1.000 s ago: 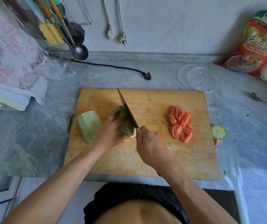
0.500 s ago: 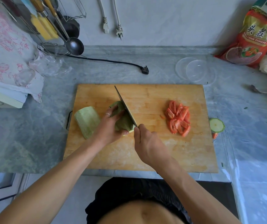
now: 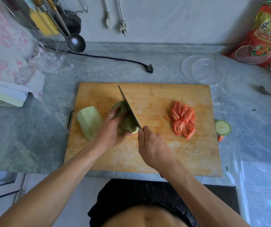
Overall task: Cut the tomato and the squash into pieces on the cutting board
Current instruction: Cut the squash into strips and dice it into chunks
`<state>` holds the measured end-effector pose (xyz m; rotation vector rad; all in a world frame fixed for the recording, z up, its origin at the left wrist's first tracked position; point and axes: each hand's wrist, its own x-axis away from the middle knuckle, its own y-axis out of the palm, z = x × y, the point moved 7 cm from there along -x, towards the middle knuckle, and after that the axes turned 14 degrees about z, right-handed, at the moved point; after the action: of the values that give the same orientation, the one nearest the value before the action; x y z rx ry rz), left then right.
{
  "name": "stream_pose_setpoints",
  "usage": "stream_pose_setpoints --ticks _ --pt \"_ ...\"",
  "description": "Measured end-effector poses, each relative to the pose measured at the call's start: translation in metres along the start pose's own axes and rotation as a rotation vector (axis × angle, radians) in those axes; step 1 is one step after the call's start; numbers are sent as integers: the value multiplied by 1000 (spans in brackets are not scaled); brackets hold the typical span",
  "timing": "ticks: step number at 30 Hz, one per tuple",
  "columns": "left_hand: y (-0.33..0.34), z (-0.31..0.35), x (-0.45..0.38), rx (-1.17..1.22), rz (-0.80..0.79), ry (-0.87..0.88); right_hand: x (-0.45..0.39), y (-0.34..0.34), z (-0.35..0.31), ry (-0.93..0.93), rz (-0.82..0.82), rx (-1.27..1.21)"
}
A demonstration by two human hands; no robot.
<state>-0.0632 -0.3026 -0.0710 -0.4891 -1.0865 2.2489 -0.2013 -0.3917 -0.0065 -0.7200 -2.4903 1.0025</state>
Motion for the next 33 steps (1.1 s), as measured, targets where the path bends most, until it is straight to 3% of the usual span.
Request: stream_pose_setpoints --ticks 4,9,15,20,26,33 --pt "-2 3 0 -2 7 7 0 1 3 31 38 -85" --pt "-5 10 -1 9 -3 -11 -2 7 5 57 -73 80" --pt "-3 9 2 9 5 34 4 2 4 1 55 -93" --pt "0 4 -1 25 7 15 -15 20 13 25 -23 35" --pt "5 -6 -1 15 -5 -2 -9 23 17 44 67 -86" --pt "6 -7 -1 30 -27 -66 -10 25 21 67 53 -79"
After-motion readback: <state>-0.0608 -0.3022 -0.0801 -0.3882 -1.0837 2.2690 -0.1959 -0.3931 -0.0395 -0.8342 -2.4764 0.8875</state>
